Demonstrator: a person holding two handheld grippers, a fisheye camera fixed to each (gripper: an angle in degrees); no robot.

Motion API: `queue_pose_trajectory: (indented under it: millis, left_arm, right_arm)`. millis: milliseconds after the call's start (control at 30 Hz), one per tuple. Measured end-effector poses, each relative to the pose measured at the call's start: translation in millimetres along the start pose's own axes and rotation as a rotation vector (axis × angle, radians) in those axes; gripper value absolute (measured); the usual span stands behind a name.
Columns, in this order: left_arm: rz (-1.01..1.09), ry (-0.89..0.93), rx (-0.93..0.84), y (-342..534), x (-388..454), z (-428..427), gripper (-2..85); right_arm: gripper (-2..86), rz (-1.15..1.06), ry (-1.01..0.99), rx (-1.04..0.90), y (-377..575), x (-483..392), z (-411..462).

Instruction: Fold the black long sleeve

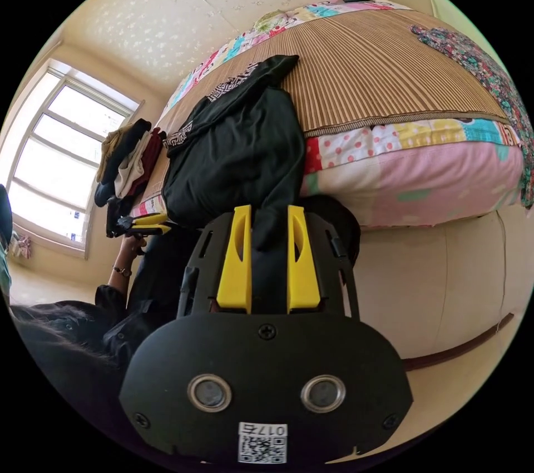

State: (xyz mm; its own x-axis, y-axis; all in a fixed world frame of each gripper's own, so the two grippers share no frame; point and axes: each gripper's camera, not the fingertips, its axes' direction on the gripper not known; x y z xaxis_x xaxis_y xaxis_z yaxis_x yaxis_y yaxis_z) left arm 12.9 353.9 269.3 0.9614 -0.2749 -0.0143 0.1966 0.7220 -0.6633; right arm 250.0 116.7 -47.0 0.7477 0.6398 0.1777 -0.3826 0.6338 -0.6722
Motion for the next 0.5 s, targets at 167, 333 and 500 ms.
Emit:
queue_pose_trajectory:
  millis: [167, 333, 500]
  left_arm:
    - [0.012, -0.021, -0.27, -26, 16, 50, 14.9]
    - [-0.043, -0.007, -0.243, -40, 9, 48, 15.4]
    - [-0.048, 0.182, -0.357, -62, -13, 74, 14.4]
  right_arm:
    - [9.9, -0.011, 0.013, 0.007, -10, -12, -17]
    - [9.9, 0.036, 0.012, -0.009, -11, -4, -29]
    - [9.9, 0.053, -0.03, 0.017, -15, -6, -46]
